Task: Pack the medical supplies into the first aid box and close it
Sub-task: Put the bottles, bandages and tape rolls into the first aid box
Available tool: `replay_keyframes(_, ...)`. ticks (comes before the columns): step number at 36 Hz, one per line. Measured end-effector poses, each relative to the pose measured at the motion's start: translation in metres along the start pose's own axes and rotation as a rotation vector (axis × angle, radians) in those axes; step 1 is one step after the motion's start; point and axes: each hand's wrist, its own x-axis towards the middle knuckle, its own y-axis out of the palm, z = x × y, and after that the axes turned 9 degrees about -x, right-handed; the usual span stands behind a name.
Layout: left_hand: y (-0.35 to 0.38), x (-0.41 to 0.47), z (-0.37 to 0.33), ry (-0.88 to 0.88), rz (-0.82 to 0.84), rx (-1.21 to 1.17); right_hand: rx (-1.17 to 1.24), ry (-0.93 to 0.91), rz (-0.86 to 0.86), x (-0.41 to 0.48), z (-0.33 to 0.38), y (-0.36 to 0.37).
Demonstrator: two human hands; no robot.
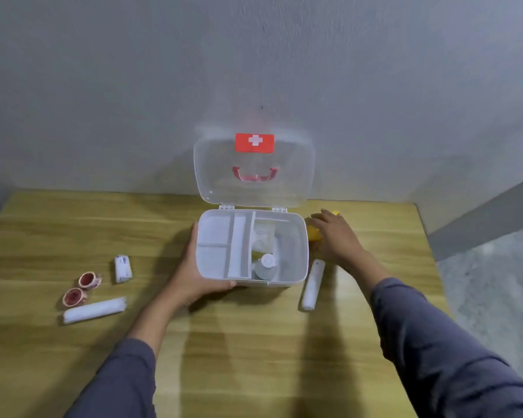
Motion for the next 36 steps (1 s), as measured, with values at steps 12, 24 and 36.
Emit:
replay_keyframes(12, 0.002, -0.005, -0.003, -0.029, -0.003, -0.023, 0.364, 0.191, -0.345, -0.020, -0.005, -0.005)
replay_keyframes(24, 0.001, -0.006, -0.003, 0.029, -0.024, -0.014, 0.982, 0.091, -0.531, -0.086, 0.074, -0.045)
replay_keyframes(36, 0.004, -0.006, -0.008, 0.108, 0.000, -0.039, 0.529, 0.036, -0.338, -0.089, 0.106, -0.014)
